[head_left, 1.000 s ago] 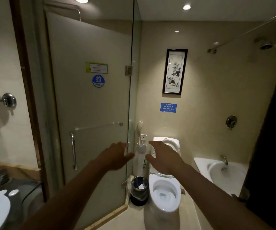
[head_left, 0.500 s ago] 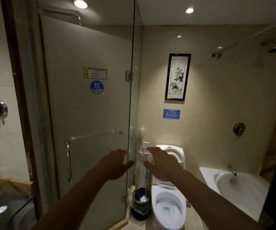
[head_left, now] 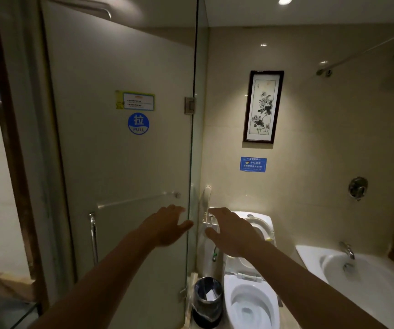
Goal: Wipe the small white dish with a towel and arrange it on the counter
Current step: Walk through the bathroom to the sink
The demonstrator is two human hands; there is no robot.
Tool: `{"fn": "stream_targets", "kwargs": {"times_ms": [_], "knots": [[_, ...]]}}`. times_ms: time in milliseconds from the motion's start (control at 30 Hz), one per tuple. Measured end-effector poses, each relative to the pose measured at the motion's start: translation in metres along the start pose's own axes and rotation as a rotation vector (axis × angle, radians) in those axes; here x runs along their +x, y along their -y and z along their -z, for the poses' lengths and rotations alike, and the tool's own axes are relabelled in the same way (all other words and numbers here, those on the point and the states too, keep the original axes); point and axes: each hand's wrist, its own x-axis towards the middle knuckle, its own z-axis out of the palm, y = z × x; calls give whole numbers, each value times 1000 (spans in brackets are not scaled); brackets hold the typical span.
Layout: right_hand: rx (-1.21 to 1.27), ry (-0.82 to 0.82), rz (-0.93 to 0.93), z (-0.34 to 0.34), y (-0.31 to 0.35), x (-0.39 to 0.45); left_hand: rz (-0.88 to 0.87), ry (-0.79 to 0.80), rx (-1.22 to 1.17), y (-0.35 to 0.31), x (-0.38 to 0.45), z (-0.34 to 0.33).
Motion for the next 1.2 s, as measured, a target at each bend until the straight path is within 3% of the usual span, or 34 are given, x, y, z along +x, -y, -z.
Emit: {"fn": "stream_targets", "kwargs": {"times_ms": [433,833,1200], "knots": [[40,6,181,-40,41,100,108,-84,1,82,36,6],[95,51,391,-110,175,201,342,-142,53,222,-10,61],[189,129,789,-166,334,228,658,-244,73,324,-109,106]]}}
